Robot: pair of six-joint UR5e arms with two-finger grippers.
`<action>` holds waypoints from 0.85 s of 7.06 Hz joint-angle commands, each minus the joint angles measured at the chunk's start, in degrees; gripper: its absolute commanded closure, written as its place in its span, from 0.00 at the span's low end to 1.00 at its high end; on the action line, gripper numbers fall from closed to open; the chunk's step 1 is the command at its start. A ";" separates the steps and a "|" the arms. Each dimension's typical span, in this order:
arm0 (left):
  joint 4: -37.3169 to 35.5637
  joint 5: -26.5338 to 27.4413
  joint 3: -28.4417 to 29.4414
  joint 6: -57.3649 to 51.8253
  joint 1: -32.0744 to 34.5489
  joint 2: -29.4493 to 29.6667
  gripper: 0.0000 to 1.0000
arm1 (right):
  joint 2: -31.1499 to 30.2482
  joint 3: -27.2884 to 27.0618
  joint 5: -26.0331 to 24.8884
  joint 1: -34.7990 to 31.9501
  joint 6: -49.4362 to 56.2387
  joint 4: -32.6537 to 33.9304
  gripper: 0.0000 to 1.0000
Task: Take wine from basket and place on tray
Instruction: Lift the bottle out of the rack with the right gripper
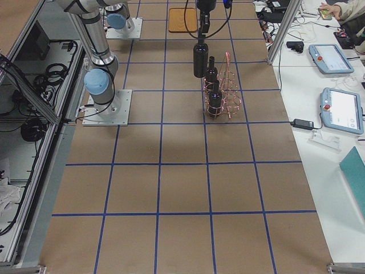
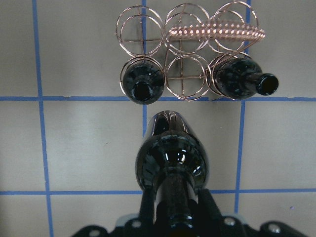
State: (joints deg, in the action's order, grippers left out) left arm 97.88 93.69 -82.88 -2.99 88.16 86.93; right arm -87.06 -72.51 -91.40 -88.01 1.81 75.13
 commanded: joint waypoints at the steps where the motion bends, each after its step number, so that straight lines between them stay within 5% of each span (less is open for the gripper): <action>1: -0.06 0.00 0.00 0.00 0.00 -0.01 0.00 | 0.30 -1.13 0.25 -11.43 -16.24 -0.07 0.77; 6: -0.06 0.00 0.00 0.00 0.00 0.08 0.00 | 13.39 -3.95 1.14 -28.34 -39.77 17.32 0.78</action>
State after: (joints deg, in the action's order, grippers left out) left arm 97.82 93.69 -82.88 -2.99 88.16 86.98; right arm -76.27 -76.31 -90.29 -113.02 -34.59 89.25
